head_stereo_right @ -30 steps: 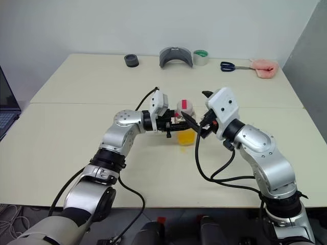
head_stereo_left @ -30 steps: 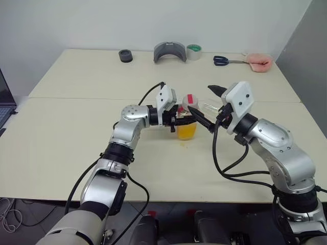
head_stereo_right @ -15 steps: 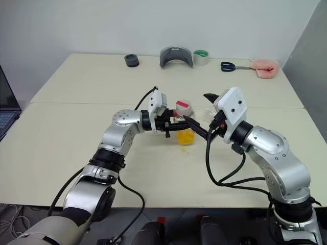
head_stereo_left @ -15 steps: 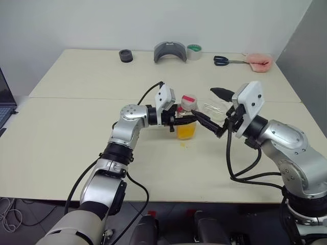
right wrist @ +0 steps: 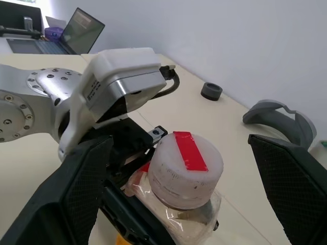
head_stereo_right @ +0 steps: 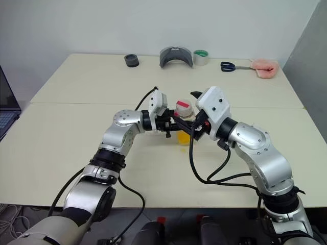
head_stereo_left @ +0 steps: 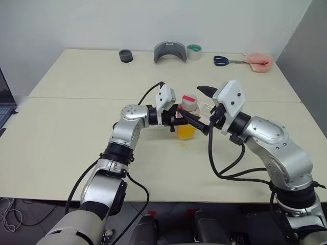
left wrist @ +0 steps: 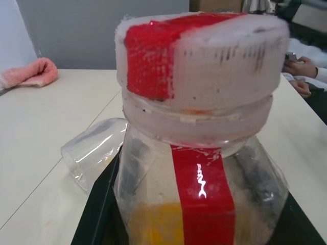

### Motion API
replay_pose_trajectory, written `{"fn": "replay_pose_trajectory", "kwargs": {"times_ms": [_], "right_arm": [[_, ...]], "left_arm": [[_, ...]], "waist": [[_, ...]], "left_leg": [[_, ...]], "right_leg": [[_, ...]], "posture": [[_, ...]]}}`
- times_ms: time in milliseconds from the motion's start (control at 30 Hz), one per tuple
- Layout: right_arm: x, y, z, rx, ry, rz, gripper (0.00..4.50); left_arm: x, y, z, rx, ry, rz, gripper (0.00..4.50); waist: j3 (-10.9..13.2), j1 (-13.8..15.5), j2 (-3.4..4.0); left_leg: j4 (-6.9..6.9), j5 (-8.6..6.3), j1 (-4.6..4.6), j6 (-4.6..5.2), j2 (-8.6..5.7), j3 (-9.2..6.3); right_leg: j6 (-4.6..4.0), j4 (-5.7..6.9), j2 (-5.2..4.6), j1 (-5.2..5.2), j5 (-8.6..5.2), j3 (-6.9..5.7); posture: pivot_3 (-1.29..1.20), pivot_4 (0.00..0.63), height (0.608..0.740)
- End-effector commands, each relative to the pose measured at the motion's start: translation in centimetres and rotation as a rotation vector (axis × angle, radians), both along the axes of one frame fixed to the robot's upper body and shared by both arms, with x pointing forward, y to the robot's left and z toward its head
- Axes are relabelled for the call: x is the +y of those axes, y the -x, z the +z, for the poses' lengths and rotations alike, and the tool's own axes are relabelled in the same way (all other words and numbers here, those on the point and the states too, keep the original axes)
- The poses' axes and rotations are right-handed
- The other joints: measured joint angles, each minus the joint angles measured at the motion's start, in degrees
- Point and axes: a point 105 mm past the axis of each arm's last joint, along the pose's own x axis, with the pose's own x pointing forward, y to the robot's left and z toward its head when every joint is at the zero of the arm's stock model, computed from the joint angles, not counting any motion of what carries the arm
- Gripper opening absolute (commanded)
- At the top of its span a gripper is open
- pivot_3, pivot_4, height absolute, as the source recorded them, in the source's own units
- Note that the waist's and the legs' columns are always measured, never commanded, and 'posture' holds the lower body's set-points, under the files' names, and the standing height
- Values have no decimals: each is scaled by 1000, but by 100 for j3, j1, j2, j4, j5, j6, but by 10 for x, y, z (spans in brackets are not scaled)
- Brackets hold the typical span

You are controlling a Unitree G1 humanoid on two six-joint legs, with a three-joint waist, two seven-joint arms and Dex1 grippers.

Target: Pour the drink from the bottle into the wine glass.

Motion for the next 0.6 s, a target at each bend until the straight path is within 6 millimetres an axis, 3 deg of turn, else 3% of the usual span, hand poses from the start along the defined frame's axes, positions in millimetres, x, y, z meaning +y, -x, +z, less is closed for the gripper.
{"fn": "replay_pose_trajectory", "kwargs": {"times_ms": [33, 600], "right_arm": [[-1, 0, 18, -74, -31, -10, 4500], [-15, -9, 14, -44, -66, -91, 4500]], "left_arm": [[-2, 4, 17, -58, 38, -21, 1714], [-2, 5, 14, -57, 30, -27, 1714]], "waist": [[0, -1, 0], [0, -1, 0]], "left_leg": [[0, 0, 0, 0, 0, 0], [-1, 0, 0, 0, 0, 0]], "right_leg": [[0, 0, 0, 0, 0, 0], [0, 0, 0, 0, 0, 0]], "posture": [[0, 150, 740], [0, 150, 740]]}}
